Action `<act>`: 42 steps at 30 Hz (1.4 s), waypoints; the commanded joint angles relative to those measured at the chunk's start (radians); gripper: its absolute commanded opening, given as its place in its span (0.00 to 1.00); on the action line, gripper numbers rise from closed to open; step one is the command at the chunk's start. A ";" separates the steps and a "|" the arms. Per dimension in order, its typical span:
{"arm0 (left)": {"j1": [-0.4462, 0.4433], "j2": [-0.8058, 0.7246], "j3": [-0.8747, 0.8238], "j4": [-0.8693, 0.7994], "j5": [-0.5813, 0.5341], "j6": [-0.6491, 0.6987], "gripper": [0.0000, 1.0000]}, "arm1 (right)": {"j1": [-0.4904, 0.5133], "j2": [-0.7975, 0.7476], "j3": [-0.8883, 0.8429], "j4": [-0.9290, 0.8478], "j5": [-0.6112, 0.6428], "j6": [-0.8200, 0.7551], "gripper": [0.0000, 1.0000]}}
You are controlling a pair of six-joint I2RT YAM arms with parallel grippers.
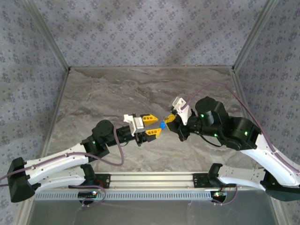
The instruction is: Remove the keys from the keyring
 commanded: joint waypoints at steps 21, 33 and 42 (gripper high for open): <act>-0.056 0.087 0.076 0.059 -0.076 0.201 0.45 | -0.004 0.020 0.046 -0.079 -0.065 0.064 0.00; -0.056 0.102 0.047 0.096 -0.078 0.196 0.40 | -0.004 0.074 0.129 -0.204 -0.089 0.077 0.00; -0.055 0.103 0.034 0.127 -0.064 0.214 0.31 | -0.005 0.090 0.139 -0.198 -0.109 0.081 0.00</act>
